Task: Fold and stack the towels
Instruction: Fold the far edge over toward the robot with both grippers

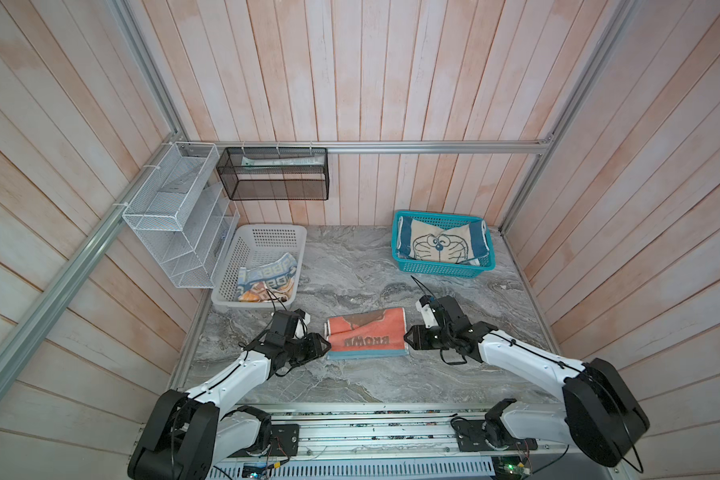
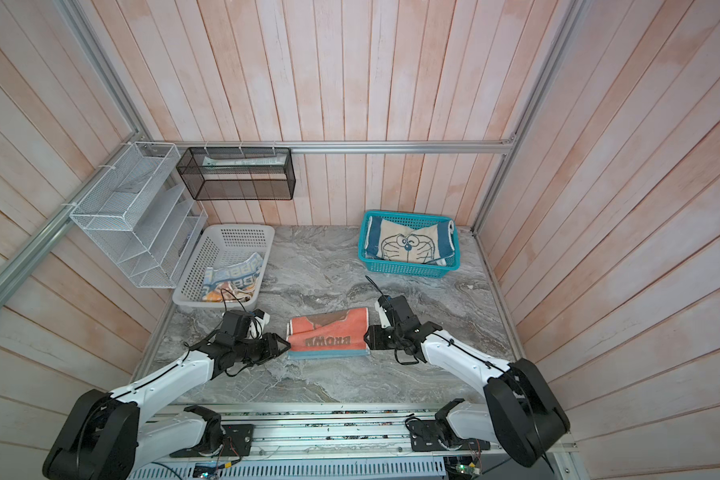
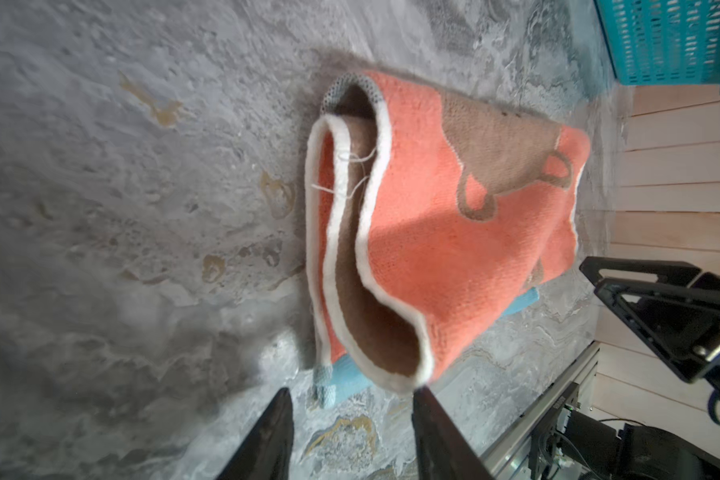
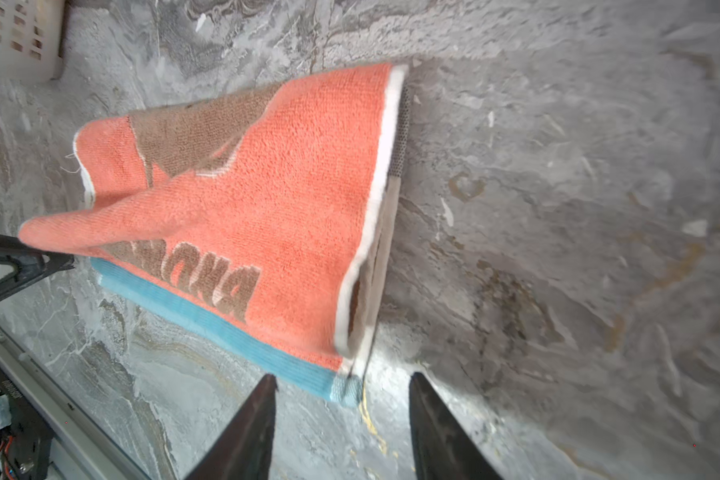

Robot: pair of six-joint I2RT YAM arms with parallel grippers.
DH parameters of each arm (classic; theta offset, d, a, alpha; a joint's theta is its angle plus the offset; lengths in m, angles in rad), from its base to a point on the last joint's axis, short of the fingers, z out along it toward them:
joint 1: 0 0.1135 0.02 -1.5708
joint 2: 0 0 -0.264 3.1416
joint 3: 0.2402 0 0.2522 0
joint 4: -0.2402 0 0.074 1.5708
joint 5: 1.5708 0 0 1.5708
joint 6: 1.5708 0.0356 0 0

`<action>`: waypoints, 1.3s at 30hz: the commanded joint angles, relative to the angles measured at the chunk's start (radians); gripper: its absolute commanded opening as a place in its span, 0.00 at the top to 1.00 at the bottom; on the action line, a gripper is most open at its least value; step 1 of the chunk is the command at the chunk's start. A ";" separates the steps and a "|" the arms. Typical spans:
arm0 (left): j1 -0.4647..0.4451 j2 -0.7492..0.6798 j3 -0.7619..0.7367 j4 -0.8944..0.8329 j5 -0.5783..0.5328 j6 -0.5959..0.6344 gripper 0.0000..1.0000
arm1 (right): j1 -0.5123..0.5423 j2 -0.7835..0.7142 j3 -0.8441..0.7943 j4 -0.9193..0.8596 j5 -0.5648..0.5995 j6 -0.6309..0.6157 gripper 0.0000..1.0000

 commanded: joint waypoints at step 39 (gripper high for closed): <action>0.133 0.325 0.569 -0.150 0.184 0.128 1.00 | -0.194 0.335 0.633 -0.317 -0.198 -0.232 1.00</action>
